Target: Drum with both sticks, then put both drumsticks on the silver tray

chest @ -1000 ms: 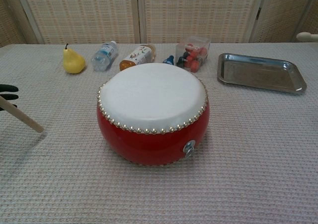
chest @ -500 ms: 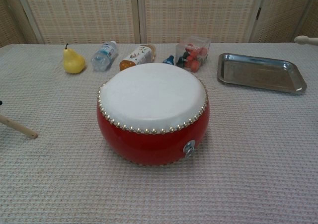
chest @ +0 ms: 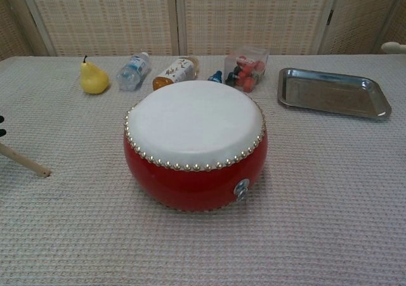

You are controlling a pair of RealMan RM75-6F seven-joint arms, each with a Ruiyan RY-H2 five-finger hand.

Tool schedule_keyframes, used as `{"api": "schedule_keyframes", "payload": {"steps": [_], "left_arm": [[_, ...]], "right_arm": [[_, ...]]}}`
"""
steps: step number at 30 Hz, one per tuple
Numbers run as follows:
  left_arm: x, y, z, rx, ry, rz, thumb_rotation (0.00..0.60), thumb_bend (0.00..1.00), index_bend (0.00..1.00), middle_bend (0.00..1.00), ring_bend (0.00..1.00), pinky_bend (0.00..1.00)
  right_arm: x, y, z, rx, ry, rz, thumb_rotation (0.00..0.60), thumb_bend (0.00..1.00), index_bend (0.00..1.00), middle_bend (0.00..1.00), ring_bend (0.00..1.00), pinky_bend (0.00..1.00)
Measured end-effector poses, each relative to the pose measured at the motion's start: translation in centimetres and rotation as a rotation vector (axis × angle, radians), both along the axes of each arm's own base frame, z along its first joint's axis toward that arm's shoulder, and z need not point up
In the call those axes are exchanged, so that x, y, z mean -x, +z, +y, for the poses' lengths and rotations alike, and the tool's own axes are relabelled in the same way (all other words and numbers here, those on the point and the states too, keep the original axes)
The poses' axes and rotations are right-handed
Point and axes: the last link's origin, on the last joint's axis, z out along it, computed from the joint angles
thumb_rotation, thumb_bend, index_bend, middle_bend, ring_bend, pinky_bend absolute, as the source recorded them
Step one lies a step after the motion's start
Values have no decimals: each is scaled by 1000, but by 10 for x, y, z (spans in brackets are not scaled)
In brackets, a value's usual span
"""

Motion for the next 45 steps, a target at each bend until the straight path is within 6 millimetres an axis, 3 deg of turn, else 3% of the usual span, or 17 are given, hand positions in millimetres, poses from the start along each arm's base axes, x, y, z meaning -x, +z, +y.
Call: {"api": "schedule_keyframes", "payload": {"steps": [9,16,21,26,31,38,45], "left_arm": [[-37,-24,14,-20,-96,133,600,340,513,507,432,400],[-54,-53,17,-15,-108,151,600,339,575,609,543,451],[-54,-58,17,-11,-107,139,596,309,588,617,548,453],[-54,-61,15,-6,-118,124,537,280,596,625,556,458],[-49,-64,13,-3,-118,124,531,281,647,685,615,495],[-47,-69,10,12,-133,142,539,281,710,760,691,555],[-49,-76,12,5,-148,182,600,280,782,840,770,693]], "right_arm": [[4,4,-1,8,-10,-9,600,816,1000,1000,1000,1000],[8,8,-1,17,-16,-15,600,815,1000,1000,1000,1000],[8,9,-1,19,-16,-18,600,816,1000,1000,1000,1000],[7,8,-1,19,-11,-19,600,816,1000,1000,1000,1000],[5,9,-1,22,-9,-19,600,816,1000,1000,1000,1000],[3,9,0,28,-5,-22,600,815,1000,1000,1000,1000],[3,11,1,36,-4,-25,600,816,1000,1000,1000,1000]]}}
